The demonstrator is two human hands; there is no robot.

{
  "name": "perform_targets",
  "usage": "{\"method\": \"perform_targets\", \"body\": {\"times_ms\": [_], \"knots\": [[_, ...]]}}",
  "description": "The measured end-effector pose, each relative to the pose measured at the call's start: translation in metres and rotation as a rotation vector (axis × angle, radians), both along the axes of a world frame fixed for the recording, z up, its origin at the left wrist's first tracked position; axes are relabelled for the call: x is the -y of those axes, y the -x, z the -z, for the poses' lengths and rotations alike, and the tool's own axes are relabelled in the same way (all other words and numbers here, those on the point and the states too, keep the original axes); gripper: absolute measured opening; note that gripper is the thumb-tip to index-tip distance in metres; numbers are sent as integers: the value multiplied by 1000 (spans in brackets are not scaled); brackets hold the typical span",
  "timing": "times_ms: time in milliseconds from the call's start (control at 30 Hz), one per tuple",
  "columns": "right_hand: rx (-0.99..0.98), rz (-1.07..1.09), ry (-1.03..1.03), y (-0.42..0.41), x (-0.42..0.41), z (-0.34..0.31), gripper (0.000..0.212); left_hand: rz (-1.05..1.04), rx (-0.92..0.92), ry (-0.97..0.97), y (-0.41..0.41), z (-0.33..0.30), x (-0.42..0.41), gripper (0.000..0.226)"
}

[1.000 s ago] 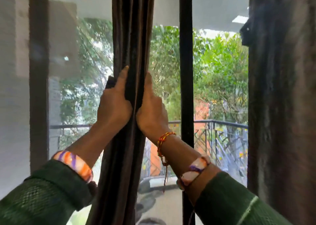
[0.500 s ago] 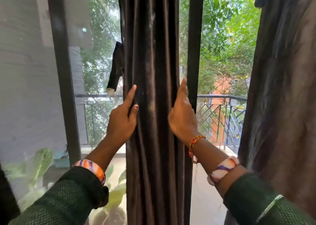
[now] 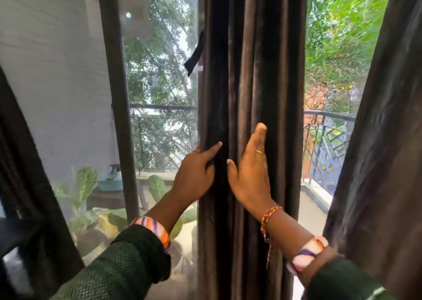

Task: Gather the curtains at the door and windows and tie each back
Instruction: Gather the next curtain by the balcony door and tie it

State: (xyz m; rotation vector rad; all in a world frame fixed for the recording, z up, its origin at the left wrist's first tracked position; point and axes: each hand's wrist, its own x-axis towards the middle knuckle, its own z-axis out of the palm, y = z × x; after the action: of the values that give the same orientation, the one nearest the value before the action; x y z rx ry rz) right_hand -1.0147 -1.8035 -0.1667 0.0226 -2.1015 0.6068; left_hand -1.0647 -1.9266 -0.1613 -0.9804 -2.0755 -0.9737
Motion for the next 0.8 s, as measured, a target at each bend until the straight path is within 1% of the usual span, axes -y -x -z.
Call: {"method": "perform_targets", "body": {"times_ms": [67, 100, 167, 233, 300, 333, 400, 433, 467, 500, 533, 567, 633, 667, 700, 767, 800], "knots": [[134, -27, 208, -1, -2, 7, 95, -12, 82, 10, -4, 3, -2, 64], [191, 1, 260, 0, -4, 10, 96, -13, 105, 15, -6, 5, -3, 62], [281, 63, 275, -2, -5, 16, 89, -19, 130, 2, -11, 8, -2, 55], [352, 65, 247, -6, -2, 22, 81, -26, 130, -29, -14, 9, 2, 46], [402, 46, 166, -16, 9, 24, 78, -30, 136, -71, -19, 9, 7, 41], [412, 31, 109, -19, 16, 26, 78, -23, 139, -98, -23, 8, 9, 46], [423, -16, 19, -25, 33, 30, 75, 3, 162, -143, -30, 7, 12, 64], [436, -39, -9, -26, 41, 32, 68, 12, 181, -149, -33, 7, 14, 70], [451, -59, -30, -28, 48, 34, 57, 18, 205, -156, -35, 8, 14, 70], [472, -73, -42, -29, 54, 37, 45, 18, 225, -170, -38, 8, 14, 63], [495, -83, -41, -32, 60, 38, 37, 5, 239, -189, -41, 8, 15, 51], [521, -85, -35, -35, 65, 40, 33, -16, 241, -205, -43, 9, 15, 40], [562, -76, -67, -42, 71, 42, 29, -68, 226, -223, -43, 11, 16, 28], [585, -78, -109, -45, 74, 41, 30, -99, 217, -233, -43, 12, 18, 26], [607, -83, -155, -49, 75, 41, 36, -134, 207, -250, -43, 13, 21, 25], [606, -99, -212, -57, 76, 40, 64, -193, 165, -279, -40, 15, 29, 22], [527, -127, -213, -62, 75, 38, 74, -213, 136, -283, -40, 15, 35, 21]]}}
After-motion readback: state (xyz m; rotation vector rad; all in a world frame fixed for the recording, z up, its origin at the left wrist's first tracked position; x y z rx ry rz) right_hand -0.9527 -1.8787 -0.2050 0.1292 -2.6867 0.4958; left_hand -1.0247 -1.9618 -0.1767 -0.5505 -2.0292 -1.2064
